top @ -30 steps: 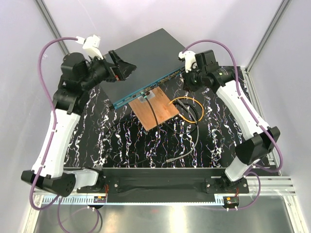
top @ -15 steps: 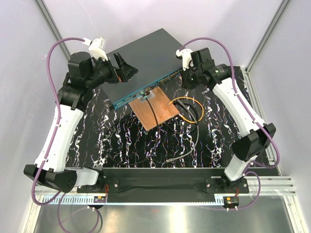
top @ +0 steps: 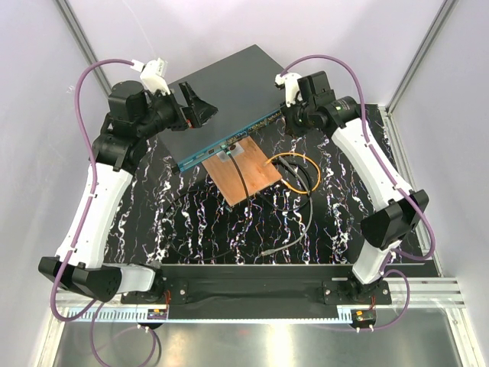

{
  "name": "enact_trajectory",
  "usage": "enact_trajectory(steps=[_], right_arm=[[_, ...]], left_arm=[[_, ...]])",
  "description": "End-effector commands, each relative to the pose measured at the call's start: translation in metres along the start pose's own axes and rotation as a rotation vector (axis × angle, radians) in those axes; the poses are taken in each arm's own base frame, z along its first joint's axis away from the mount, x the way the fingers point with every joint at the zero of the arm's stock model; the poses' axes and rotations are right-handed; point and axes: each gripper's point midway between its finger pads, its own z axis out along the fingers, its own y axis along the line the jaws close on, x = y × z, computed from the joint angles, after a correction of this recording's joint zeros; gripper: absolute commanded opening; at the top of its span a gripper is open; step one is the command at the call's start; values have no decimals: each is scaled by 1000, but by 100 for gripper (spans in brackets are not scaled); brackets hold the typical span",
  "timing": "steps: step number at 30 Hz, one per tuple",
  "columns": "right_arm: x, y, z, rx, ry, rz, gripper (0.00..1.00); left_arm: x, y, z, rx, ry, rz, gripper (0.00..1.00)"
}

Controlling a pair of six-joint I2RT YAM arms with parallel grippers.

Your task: Insert the plug into the switch port

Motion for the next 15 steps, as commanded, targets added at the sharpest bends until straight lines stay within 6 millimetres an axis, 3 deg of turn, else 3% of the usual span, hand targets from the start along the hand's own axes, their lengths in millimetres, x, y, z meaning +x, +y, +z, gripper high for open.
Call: enact_trajectory(steps=[1,15], right_arm=[[-20,4,-7,-6,-57,4,0],[-23,11,0,-42,-55,1,0]], left_arm=[[-13,-4,1,22,-48,8,99],[-10,-3,1,28,-42,-17,99]])
